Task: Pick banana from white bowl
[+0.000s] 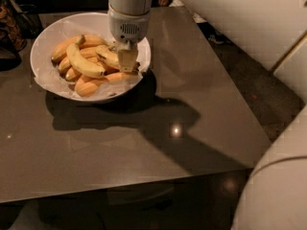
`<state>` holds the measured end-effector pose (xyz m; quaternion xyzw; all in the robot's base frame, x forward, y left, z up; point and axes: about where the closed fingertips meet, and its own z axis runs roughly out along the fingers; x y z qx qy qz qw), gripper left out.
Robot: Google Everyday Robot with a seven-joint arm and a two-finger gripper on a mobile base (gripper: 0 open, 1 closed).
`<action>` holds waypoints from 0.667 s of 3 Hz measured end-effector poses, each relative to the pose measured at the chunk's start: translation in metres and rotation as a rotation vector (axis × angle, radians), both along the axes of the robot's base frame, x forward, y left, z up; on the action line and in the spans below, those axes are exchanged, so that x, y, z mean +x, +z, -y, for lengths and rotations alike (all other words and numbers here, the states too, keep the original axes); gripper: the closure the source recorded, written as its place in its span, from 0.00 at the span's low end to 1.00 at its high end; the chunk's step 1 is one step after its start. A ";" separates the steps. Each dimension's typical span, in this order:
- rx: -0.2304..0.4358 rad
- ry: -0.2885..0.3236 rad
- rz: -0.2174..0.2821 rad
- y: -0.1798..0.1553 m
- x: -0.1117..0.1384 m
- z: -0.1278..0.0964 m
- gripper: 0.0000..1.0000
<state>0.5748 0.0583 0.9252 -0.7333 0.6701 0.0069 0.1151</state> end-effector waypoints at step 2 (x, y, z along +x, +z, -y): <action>0.045 0.002 0.025 0.012 0.003 0.001 1.00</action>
Offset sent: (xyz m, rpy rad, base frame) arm 0.0027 -0.0043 0.0201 0.0696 -0.0322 0.0079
